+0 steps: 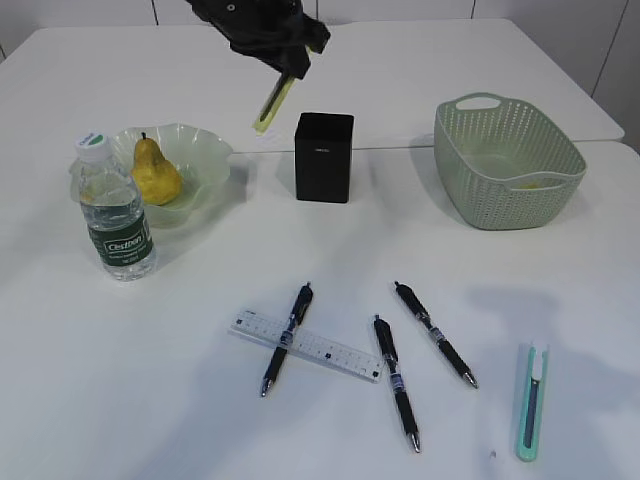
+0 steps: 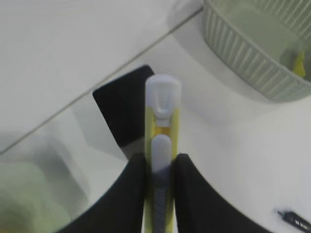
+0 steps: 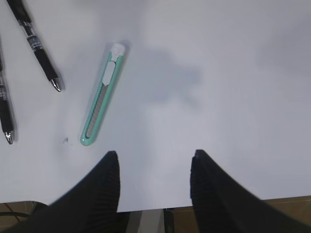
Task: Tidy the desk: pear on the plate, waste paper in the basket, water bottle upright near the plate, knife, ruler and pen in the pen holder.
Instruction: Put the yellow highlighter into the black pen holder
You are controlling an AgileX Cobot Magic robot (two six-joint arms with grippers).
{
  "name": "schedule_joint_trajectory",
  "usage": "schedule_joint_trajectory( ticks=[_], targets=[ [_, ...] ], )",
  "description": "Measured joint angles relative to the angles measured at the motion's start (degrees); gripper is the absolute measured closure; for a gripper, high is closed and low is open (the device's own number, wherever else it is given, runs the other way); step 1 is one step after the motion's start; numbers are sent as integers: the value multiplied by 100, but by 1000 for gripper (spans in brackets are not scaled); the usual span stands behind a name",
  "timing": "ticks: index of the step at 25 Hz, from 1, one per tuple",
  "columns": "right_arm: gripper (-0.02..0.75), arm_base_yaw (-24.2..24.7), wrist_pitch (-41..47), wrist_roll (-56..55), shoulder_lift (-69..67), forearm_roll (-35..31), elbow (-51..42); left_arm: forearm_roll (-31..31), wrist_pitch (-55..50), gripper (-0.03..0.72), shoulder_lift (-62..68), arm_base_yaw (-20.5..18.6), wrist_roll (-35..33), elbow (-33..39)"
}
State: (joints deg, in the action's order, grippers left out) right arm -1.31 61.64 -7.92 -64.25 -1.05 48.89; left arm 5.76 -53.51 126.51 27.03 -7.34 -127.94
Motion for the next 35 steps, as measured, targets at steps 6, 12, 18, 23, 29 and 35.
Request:
schedule_joint_trajectory(
  ticks=[6, 12, 18, 23, 29, 35],
  targets=[
    [351, 0, -12, 0, 0, 105, 0, 10, 1219, 591, 0, 0, 0, 0],
    [351, 0, -88, 0, 0, 189, 0, 10, 2389, 591, 0, 0, 0, 131],
    [351, 0, -97, 0, 0, 212, 0, 24, 3966, 591, 0, 37, 0, 1009],
    [351, 0, -123, 0, 0, 229, 0, 28, 5792, 591, 0, 221, 0, 1839],
    [351, 0, -136, 0, 0, 242, 0, 41, 7135, 591, 0, 282, 31, 2290],
    [351, 0, -148, 0, 0, 242, 0, 91, 7479, 591, 256, 282, 69, 2293]
  ],
)
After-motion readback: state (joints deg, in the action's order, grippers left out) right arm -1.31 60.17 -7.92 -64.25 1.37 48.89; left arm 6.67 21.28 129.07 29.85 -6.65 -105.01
